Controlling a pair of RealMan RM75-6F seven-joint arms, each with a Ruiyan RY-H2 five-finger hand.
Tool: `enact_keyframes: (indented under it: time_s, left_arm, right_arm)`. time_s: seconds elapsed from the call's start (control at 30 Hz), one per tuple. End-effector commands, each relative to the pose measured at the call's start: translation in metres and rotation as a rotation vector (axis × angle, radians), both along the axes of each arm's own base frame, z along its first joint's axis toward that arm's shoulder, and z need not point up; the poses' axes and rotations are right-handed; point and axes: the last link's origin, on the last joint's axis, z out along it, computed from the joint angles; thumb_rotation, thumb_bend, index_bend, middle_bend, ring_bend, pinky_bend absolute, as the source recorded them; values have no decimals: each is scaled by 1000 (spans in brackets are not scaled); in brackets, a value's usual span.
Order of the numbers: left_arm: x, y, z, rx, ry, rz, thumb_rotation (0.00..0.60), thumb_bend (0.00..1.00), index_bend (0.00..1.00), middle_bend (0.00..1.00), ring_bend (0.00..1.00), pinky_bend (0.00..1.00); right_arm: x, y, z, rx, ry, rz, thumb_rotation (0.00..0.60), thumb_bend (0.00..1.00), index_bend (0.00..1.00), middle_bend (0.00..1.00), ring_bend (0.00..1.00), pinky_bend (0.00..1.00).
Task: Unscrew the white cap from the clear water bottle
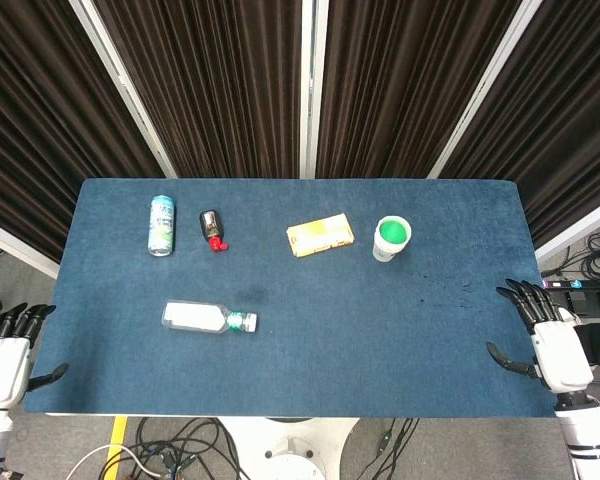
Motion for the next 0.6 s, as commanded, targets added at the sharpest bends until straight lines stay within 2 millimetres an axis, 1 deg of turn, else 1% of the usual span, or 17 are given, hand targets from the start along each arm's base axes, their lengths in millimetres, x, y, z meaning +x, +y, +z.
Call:
enact_keyframes:
  time_s: [0.03,0.2,0.3,0.4,0.47,0.6]
  left_arm:
    - [0,0,1,0,4,-2,600,109,193,174,91,149]
    - [4,1,1,2,13,-14,600,109,192,175,91,149]
    - [11,9,0,-9,32,-53,600,108,193,174,91,149]
    - [25,28,-4,-39,39,-126,600,109,192,174,91,149]
    - [37,43,-10,-81,26,-179,600,109,188,174,91,149]
    - [62,71,-31,-198,-11,-244,600,110,160,167,90,149]
  right_arm:
    - [0,0,0,-1,-3,1,600,195,128,60,0,0]
    - [0,0,3,-9,-14,10,600,195,128,60,0,0]
    - [3,-2,11,-15,-14,36,600,195,128,59,0,0]
    - [6,-6,23,-34,6,64,600,195,128,59,0,0]
    - [8,-10,29,-41,23,71,600,195,126,56,0,0]
    - [13,-14,36,-42,41,89,600,195,117,49,0,0]
